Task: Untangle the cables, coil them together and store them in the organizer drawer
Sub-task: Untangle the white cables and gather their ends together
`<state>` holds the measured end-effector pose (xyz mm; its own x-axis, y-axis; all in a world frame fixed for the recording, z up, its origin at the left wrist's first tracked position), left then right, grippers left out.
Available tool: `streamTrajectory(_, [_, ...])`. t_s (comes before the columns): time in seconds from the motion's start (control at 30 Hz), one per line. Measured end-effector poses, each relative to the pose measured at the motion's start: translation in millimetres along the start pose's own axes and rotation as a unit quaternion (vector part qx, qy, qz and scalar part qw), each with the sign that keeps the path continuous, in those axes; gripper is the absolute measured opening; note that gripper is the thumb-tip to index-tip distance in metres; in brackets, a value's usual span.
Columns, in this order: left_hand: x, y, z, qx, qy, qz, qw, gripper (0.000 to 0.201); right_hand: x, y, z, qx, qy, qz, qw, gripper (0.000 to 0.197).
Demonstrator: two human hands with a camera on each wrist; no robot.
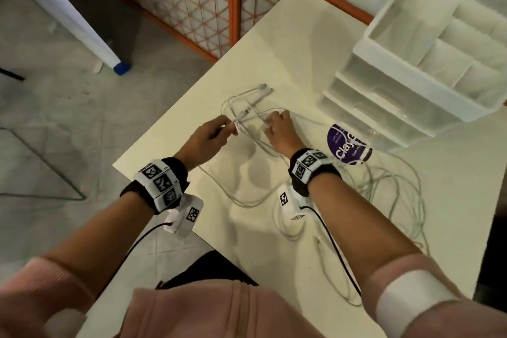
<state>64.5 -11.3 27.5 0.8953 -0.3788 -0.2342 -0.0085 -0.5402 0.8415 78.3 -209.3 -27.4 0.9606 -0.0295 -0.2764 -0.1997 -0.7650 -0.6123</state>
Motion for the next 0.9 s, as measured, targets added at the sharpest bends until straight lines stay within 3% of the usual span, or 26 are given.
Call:
streamTrajectory(0.07, [2, -1, -2, 0.004, 0.021, -0.003, 1.0, 0.025, 0, -2, 1, 0.01, 0.001, 0.009, 1.0, 0.015])
streamTrajectory(0.17, [5, 5, -9, 0.021, 0.07, 0.025, 0.997, 0.023, -9, -5, -22, 0.125, -0.018, 0.02, 0.992, 0.006])
streamTrajectory(0.3, [17, 25, -14, -0.006, 0.147, 0.088, 0.985, 0.025, -34, -29, -97, 0.174, 0.074, -0.04, 0.981, 0.016])
streamTrajectory(0.37, [23, 46, -12, -0.009, 0.161, 0.137, 0.977, 0.026, -52, -45, -134, 0.182, 0.085, -0.064, 0.978, 0.016])
streamTrajectory(0.6, [25, 130, 23, -0.07, 0.126, 0.256, 0.956, 0.02, -120, -78, -215, 0.174, 0.101, -0.09, 0.975, 0.012])
streamTrajectory(0.73, [21, 162, 45, -0.01, 0.098, 0.324, 0.941, 0.025, -152, -72, -234, 0.198, 0.137, -0.1, 0.965, 0.009])
streamTrajectory(0.8, [16, 174, 56, -0.02, 0.057, 0.322, 0.945, 0.025, -163, -59, -238, 0.229, 0.169, -0.096, 0.954, 0.011])
streamTrajectory(0.9, [8, 184, 62, -0.119, -0.002, 0.264, 0.957, 0.03, -170, -36, -228, 0.266, 0.189, -0.088, 0.941, 0.026])
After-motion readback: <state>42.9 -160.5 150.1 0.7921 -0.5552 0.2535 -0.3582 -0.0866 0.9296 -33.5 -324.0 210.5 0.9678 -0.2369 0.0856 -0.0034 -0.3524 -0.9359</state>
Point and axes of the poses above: each hand's wrist, its own x-axis towards the middle knuckle, its own z-axis out of the palm, y = z × x, the point moved 3 cm from there along x, towards the middle knuckle, and after that the axes turned 4 degrees about x, right-handed, at the moved point
